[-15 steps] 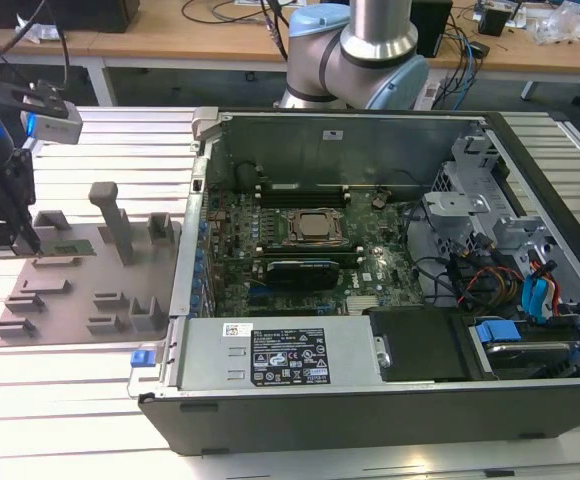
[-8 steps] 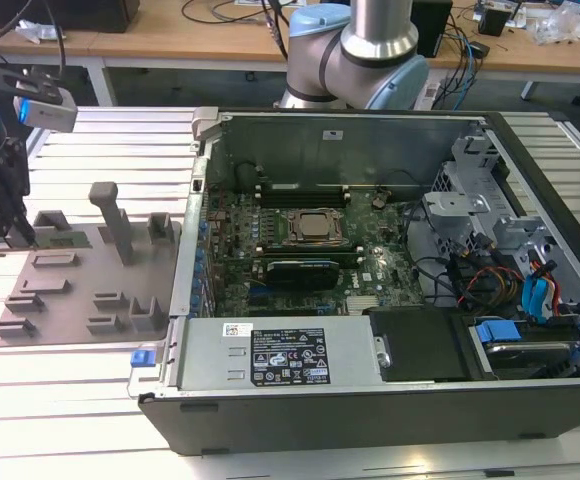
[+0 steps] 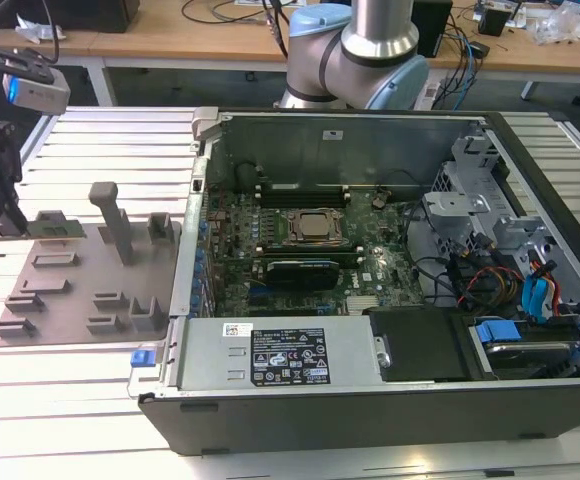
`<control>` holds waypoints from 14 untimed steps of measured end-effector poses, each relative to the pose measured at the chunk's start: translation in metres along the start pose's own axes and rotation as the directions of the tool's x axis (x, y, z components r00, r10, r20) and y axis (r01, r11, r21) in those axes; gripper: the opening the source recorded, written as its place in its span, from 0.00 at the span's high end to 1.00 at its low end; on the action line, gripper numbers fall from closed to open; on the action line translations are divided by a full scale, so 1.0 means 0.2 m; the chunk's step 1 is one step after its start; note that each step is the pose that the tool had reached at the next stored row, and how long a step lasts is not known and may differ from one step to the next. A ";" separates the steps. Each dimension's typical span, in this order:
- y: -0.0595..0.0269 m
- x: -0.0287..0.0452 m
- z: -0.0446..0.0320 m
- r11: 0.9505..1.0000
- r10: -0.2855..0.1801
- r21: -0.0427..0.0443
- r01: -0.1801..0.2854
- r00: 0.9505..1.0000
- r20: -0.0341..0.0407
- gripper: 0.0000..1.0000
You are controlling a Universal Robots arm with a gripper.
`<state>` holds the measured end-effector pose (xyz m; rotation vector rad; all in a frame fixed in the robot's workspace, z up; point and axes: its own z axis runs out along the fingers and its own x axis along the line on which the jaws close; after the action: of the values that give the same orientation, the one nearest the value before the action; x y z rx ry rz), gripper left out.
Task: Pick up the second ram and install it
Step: 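Pick up the second ram and move it above second insertion slot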
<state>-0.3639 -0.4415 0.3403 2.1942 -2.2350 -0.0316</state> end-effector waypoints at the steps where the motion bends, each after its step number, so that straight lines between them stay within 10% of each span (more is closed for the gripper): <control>1: 0.000 0.000 -0.008 1.000 0.000 0.000 0.000 1.000 0.000 0.87; 14: 0.003 -0.001 -0.165 1.000 0.000 0.000 0.000 1.000 0.000 0.87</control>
<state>-0.3639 -0.4415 0.3733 2.1943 -2.2351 -0.0316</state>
